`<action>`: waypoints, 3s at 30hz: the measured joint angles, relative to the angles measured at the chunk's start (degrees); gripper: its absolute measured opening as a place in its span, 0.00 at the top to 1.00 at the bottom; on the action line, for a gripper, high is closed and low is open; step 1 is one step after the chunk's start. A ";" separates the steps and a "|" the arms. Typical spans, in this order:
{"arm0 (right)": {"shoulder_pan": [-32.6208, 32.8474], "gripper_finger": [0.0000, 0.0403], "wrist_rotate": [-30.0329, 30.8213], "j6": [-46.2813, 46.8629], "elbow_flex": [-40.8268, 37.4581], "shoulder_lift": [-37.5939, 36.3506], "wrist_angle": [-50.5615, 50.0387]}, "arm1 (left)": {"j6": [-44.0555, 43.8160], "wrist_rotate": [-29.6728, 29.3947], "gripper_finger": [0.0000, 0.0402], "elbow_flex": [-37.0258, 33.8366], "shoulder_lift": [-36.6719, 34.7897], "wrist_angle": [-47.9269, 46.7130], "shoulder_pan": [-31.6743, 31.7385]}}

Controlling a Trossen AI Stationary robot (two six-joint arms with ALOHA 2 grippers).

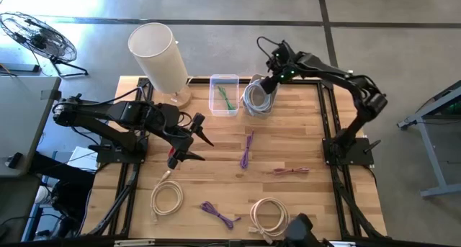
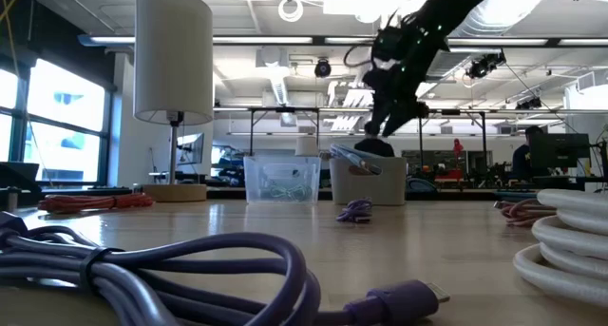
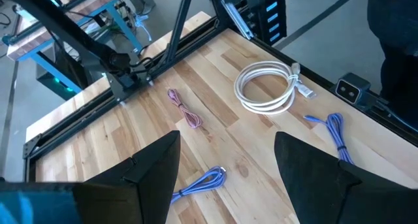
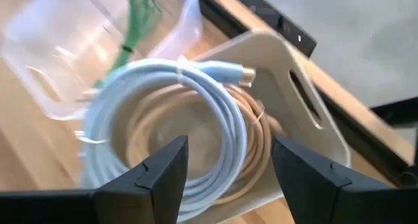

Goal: Pick & Place USB Port
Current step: Put the pink charger cable into the transparent bin

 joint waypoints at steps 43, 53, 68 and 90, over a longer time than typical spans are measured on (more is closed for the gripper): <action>31.39 0.47 -22.43 -7.14 0.04 -37.19 5.22 | -3.45 -18.71 0.39 0.07 -0.96 -1.22 0.00; 39.55 0.47 -16.15 -7.99 0.04 -41.07 5.46 | -3.53 -23.85 0.39 0.07 -5.88 -2.00 0.00; 50.88 0.47 -1.21 -5.98 0.04 -49.37 -0.64 | -2.00 -33.06 0.39 0.04 -14.78 -6.20 0.00; 52.52 0.47 2.85 -2.22 -0.03 -43.57 19.46 | 1.09 -23.45 0.39 -0.02 -20.20 -15.07 0.00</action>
